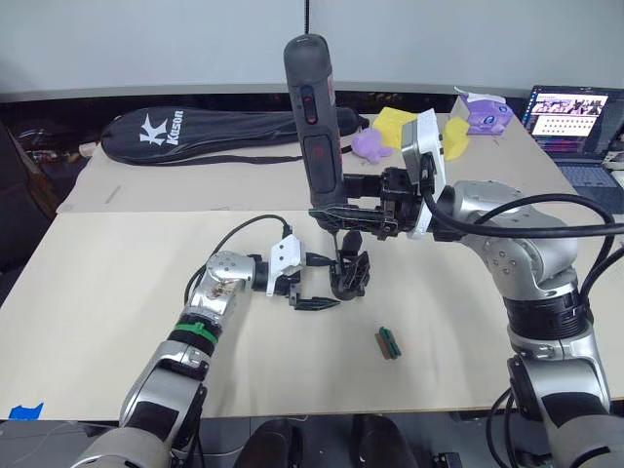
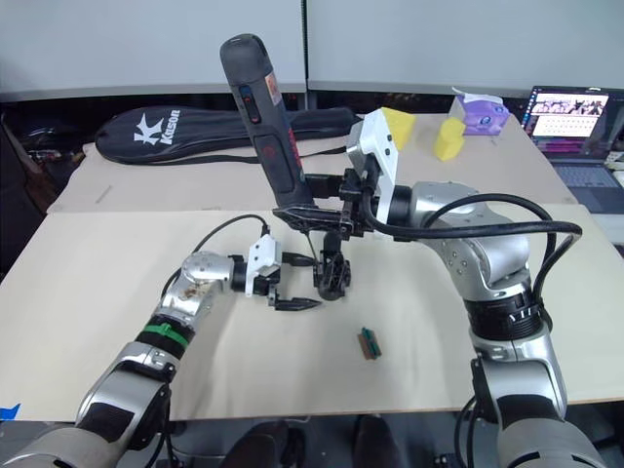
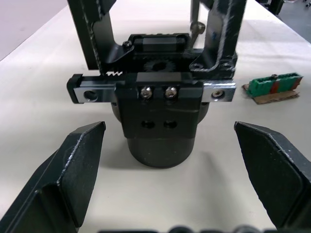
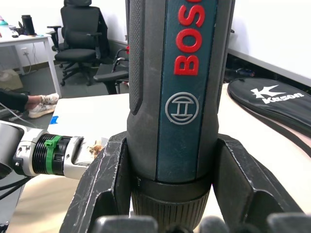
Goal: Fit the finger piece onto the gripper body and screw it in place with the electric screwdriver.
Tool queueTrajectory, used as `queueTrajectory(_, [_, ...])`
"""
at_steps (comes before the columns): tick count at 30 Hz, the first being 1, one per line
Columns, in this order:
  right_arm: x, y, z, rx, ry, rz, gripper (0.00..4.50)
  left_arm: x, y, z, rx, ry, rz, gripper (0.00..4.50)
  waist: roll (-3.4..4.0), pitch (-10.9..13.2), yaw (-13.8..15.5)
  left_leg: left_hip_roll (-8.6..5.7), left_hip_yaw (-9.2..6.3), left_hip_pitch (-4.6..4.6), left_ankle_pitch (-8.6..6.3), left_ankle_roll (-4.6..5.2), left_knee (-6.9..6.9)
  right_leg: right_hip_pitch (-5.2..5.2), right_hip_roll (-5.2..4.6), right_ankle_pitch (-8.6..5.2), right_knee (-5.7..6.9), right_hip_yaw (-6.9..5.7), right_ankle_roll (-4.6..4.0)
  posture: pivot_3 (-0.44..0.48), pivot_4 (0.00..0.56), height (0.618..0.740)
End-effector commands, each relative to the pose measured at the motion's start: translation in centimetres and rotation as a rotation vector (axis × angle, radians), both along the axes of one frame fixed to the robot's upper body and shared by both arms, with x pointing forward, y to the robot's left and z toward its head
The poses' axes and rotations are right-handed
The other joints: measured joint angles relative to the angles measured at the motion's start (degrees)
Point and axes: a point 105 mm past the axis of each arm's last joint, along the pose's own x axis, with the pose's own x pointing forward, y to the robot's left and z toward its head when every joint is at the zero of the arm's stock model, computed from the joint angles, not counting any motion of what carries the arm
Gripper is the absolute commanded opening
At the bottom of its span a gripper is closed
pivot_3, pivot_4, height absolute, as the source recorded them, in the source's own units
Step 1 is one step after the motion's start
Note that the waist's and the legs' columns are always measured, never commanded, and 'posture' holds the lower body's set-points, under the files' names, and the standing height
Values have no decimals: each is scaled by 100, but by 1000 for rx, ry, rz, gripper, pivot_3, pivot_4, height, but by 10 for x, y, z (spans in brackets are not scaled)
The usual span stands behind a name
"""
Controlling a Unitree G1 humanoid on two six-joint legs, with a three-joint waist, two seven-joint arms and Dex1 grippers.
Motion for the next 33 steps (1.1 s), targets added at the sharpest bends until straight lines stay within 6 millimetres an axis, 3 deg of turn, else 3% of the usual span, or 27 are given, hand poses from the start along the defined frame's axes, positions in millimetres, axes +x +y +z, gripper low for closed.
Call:
queueTrajectory(1, [-6,-1,20,26,-49,23,1920,6,-2,12,-16,-55,3,4500,0,0,-1,0,-1,0,0,0,0,0,0,0,0,-1,0,0,150,723])
queueTrajectory(33, [-6,-2,10,-38,-5,30,1920,0,-8,7,-10,-57,-26,4500,0,0,0,0,-4,-5,1,-2,0,-3,-2,0,0,-4,0,0,150,723])
